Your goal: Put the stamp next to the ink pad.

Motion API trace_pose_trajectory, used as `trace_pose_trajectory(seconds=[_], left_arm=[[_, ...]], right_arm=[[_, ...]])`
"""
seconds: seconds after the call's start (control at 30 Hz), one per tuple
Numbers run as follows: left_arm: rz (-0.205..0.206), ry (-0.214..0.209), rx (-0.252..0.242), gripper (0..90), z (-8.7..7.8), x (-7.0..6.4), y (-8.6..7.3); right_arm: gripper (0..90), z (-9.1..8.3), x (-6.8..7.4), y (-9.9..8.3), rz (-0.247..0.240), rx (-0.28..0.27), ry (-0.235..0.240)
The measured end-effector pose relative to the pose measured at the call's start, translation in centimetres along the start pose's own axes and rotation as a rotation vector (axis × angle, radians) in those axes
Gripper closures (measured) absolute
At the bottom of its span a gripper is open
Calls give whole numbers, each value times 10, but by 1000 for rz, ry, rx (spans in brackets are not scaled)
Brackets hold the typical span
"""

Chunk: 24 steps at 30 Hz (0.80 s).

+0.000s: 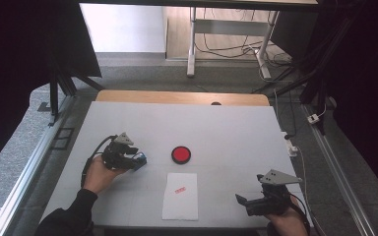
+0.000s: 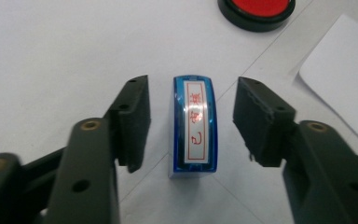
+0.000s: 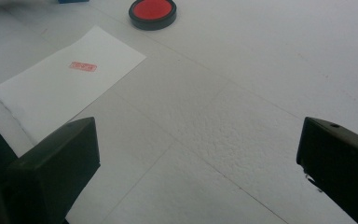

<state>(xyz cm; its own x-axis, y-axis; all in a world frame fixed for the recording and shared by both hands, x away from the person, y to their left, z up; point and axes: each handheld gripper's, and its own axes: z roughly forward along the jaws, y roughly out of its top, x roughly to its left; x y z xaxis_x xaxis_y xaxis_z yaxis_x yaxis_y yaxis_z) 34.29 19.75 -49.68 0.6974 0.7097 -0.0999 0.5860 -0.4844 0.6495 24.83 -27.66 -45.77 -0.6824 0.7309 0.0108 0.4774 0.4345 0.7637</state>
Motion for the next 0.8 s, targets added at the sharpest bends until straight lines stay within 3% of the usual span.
trace_pose_trajectory(seconds=[0.27,0.4,0.67,0.8], left_arm=[[-34,-43,-46,251,-8,-2,4],[-40,-48,-44,159,-13,-5,7],[-65,-98,-107,71,-32,-18,9],[-60,-78,-104,46,-42,-25,8]], right_arm=[[0,0,0,0,-4,-1,5],[0,0,0,0,-5,-2,10],[0,0,0,0,-1,-5,14],[0,0,-1,0,6,-10,19]])
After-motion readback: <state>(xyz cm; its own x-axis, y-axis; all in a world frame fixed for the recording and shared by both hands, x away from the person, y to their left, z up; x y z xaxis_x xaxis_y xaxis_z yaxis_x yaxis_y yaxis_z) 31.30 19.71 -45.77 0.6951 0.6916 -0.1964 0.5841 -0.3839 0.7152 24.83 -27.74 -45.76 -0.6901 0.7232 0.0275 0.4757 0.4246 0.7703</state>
